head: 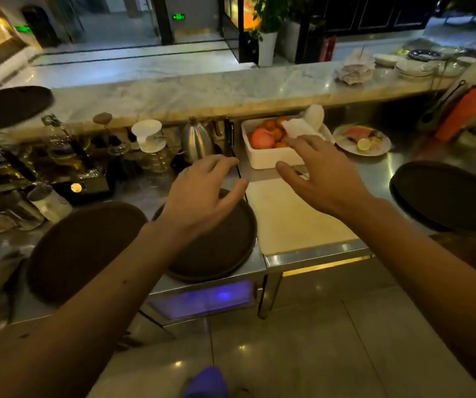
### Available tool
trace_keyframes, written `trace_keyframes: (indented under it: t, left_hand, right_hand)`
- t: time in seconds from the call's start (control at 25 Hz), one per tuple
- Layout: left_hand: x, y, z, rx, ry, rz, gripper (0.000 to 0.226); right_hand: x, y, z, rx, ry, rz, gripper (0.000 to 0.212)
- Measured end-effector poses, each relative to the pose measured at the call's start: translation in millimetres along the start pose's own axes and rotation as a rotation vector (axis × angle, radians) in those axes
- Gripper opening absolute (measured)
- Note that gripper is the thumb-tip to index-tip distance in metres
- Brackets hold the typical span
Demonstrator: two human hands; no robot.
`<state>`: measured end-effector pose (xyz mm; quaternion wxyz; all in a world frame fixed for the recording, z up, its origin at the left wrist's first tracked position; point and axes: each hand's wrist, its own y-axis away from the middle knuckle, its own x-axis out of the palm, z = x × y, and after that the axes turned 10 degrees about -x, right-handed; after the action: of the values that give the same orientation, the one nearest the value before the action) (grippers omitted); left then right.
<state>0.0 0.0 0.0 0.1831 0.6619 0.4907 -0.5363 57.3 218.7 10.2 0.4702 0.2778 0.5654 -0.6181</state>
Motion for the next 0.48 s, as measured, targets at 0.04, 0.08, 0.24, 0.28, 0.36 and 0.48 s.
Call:
trace_keyframes:
  t: [0.04, 0.08, 0.24, 0.28, 0.36, 0.48]
  left_hand:
    - [9, -2, -9, -0.001, 0.029, 0.016, 0.055]
    - [15, -6, -18, 0.010, 0.037, 0.014, 0.055]
    - [47, -19, -43, 0.028, 0.021, 0.016, 0.054]
    - [59, -28, -50, 0.028, 0.010, 0.020, 0.054]
    - [79, -46, -59, 0.025, -0.008, 0.026, 0.055]
    - [117, -75, -81, 0.019, -0.050, 0.023, 0.056]
  right_hand:
    - [-1, 6, -10, 0.021, -0.015, -0.001, 0.054]
    - [-3, 10, -20, 0.044, -0.011, 0.000, 0.054]
    - [4, 25, -58, 0.120, -0.008, 0.042, 0.056]
    - [5, 26, -72, 0.128, -0.019, 0.047, 0.057]
    - [8, 27, -95, 0.136, -0.024, 0.050, 0.057]
    - [14, 25, -138, 0.138, -0.016, 0.069, 0.057]
